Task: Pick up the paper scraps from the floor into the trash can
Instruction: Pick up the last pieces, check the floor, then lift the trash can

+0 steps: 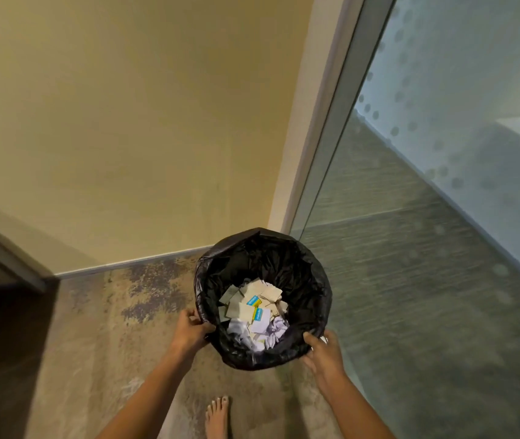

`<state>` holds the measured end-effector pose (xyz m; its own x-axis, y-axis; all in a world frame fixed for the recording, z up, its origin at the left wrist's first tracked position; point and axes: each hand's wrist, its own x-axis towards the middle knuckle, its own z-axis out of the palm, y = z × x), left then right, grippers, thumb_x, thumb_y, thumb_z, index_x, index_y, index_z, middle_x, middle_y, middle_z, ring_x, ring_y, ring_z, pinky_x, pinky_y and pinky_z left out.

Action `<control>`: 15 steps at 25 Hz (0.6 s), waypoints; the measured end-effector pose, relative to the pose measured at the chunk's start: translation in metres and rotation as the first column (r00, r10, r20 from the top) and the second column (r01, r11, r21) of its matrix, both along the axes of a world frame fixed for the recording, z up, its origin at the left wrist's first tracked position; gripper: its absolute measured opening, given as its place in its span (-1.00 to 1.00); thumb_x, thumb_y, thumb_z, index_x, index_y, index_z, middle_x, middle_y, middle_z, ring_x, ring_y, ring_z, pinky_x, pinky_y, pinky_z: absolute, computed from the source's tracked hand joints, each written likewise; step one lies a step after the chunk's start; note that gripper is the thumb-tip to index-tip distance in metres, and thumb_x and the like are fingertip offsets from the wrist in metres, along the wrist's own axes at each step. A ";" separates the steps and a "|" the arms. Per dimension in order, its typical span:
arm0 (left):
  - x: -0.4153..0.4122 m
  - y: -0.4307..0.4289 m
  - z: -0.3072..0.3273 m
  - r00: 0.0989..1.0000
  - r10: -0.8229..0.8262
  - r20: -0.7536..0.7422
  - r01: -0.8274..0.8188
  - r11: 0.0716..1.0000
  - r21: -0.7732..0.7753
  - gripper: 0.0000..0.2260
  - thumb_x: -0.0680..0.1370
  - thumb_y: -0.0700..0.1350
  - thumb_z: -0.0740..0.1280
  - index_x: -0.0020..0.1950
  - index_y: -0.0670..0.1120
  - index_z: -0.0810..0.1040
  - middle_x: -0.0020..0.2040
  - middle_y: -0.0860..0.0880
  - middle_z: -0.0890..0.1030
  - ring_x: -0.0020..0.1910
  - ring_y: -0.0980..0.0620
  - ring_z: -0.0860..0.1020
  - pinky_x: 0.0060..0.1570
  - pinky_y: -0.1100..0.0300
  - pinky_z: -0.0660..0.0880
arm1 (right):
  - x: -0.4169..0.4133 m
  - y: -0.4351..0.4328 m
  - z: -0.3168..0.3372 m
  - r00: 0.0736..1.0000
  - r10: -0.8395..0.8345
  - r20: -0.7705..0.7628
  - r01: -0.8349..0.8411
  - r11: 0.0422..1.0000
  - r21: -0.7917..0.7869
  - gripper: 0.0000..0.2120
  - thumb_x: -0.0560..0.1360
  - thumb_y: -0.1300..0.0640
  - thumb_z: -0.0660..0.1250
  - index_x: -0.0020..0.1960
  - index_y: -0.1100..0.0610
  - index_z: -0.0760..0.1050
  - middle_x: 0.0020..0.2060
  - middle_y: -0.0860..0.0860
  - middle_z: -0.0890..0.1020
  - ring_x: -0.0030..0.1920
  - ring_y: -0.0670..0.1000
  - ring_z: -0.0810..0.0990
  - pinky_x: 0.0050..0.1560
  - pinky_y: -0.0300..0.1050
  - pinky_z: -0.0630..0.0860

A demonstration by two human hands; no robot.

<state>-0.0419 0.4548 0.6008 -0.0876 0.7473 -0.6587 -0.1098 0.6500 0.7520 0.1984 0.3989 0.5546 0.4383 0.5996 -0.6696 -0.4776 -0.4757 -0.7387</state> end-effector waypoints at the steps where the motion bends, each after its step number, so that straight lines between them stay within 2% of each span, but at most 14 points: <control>1: -0.004 0.021 -0.005 1.000 -0.013 0.013 0.013 1.000 -0.005 -0.70 0.48 -0.50 0.21 0.09 -0.21 0.28 -0.05 -0.21 0.47 -0.07 -0.14 0.49 -0.23 0.07 0.50 | -0.004 0.019 0.000 1.000 -0.013 -0.018 0.013 1.000 0.004 -0.78 0.52 0.43 0.24 0.05 0.16 0.35 0.03 0.25 0.56 -0.16 0.10 0.58 -0.49 -0.19 0.57; 5: -0.014 0.095 -0.032 0.998 -0.061 0.026 0.061 0.998 -0.034 -0.67 0.49 -0.48 0.21 0.18 -0.23 0.26 -0.01 -0.15 0.49 0.03 -0.17 0.48 -0.24 0.09 0.49 | -0.017 0.088 -0.020 0.999 -0.031 -0.014 0.030 1.000 -0.007 -0.76 0.52 0.45 0.21 -0.08 0.12 0.34 -0.02 0.23 0.55 -0.15 0.11 0.57 -0.47 -0.19 0.58; 9: -0.013 0.169 -0.075 0.995 -0.095 0.036 0.097 0.992 -0.075 -0.68 0.50 -0.46 0.21 0.18 -0.21 0.25 0.10 -0.20 0.48 0.08 -0.18 0.47 -0.15 0.07 0.52 | -0.015 0.157 -0.066 0.999 -0.038 0.022 0.039 0.998 -0.050 -0.74 0.52 0.44 0.22 -0.11 0.09 0.32 0.03 0.24 0.55 -0.13 0.11 0.56 -0.25 -0.06 0.61; 12: -0.010 0.205 -0.114 0.995 -0.082 0.050 0.086 0.992 -0.096 -0.68 0.51 -0.44 0.22 0.19 -0.22 0.24 0.16 -0.21 0.46 0.11 -0.18 0.47 -0.12 0.02 0.51 | -0.009 0.197 -0.100 1.000 -0.022 0.018 0.023 0.997 -0.075 -0.74 0.53 0.42 0.23 -0.11 0.06 0.33 0.03 0.20 0.56 -0.13 0.09 0.57 -0.25 -0.11 0.61; 15: -0.004 0.243 -0.166 0.996 -0.064 0.066 0.070 0.992 -0.109 -0.71 0.52 -0.44 0.23 0.12 -0.19 0.24 0.25 -0.26 0.44 0.13 -0.18 0.46 0.01 -0.06 0.46 | -0.002 0.241 -0.148 0.999 0.020 0.028 -0.017 0.995 -0.100 -0.74 0.53 0.40 0.23 -0.08 0.05 0.34 0.09 0.23 0.55 -0.03 0.16 0.57 -0.08 0.01 0.56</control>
